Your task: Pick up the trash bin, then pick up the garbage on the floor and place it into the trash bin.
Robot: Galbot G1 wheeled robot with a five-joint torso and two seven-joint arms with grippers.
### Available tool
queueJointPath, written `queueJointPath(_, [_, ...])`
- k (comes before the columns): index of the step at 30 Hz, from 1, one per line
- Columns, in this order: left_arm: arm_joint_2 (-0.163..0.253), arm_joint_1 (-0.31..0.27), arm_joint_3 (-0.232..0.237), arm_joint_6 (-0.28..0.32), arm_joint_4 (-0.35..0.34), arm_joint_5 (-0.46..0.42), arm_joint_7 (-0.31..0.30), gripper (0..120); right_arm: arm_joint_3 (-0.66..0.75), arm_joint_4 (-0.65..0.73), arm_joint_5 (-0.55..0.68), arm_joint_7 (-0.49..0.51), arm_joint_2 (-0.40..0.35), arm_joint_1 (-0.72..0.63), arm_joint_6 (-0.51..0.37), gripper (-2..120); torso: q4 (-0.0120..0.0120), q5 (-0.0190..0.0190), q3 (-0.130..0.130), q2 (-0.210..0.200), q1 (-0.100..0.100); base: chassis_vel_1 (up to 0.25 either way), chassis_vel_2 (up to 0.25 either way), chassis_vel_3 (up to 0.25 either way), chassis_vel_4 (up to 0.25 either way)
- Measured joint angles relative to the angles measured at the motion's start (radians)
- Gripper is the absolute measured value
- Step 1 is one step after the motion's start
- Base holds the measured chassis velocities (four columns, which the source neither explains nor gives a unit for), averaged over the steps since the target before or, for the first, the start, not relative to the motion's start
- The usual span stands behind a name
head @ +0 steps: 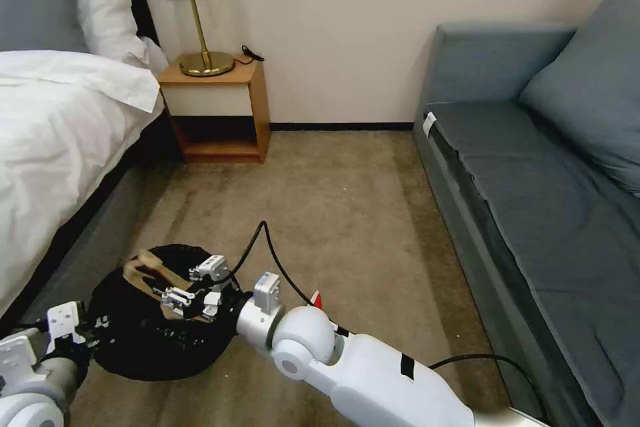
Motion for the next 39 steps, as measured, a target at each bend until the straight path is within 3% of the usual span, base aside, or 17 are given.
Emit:
queueJointPath(8, [-0.007, -0.002, 0.007, 0.000, 0.000, 0.007, -0.006, 3, 0.022, 0.056, -0.002, 0.018, -0.054, -0.016, -0.022, 83, 0.0001, 0.0001, 0.000, 0.000, 0.000, 0.000, 0.000, 0.000, 0.000])
queueJointPath(11, [0.000, -0.001, 0.007, 0.001, -0.016, 0.011, -0.015, 3, 0.080, 0.125, 0.016, 0.030, -0.131, -0.053, -0.062, 97, 0.0001, 0.0002, 0.000, 0.000, 0.000, 0.000, 0.000, 0.000, 0.000])
queueJointPath(12, [0.000, -0.001, 0.007, 0.001, -0.016, 0.011, -0.015, 3, 0.080, 0.125, 0.016, 0.030, -0.131, -0.053, -0.062, 97, 0.0001, 0.0002, 0.000, 0.000, 0.000, 0.000, 0.000, 0.000, 0.000])
queueJointPath(20, [0.042, -0.010, -0.016, 0.005, -0.021, 0.014, -0.023, 3, 0.203, 0.225, 0.025, -0.017, -0.357, -0.123, -0.063, 100, 0.0000, 0.0005, 0.000, 0.000, 0.000, 0.000, 0.000, 0.000, 0.000])
queueJointPath(22, [0.053, -0.015, -0.022, 0.005, -0.012, 0.004, -0.024, 3, 0.211, 0.192, -0.010, -0.054, -0.427, -0.129, -0.039, 100, -0.0001, 0.0003, 0.000, 0.000, 0.000, 0.000, 0.000, 0.000, 0.000])
queueJointPath(26, [0.057, -0.023, -0.025, 0.005, -0.002, -0.010, -0.026, 3, 0.171, 0.097, -0.088, -0.068, -0.471, -0.117, -0.034, 100, -0.0003, 0.0003, 0.000, 0.000, 0.000, 0.000, 0.000, 0.000, 0.000])
queueJointPath(33, [0.056, -0.035, -0.023, 0.005, 0.022, -0.023, -0.030, 3, 0.061, -0.064, -0.114, 0.045, -0.400, -0.052, -0.140, 100, 0.0002, 0.0002, 0.000, 0.000, 0.000, 0.000, 0.000, 0.000, 0.000])
queueJointPath(39, [0.064, -0.035, -0.031, 0.005, 0.029, -0.037, -0.028, 3, -0.026, -0.170, -0.021, 0.184, -0.319, 0.030, -0.296, 100, 0.0002, -0.0001, 0.000, 0.000, 0.000, 0.000, 0.000, 0.000, 0.000])
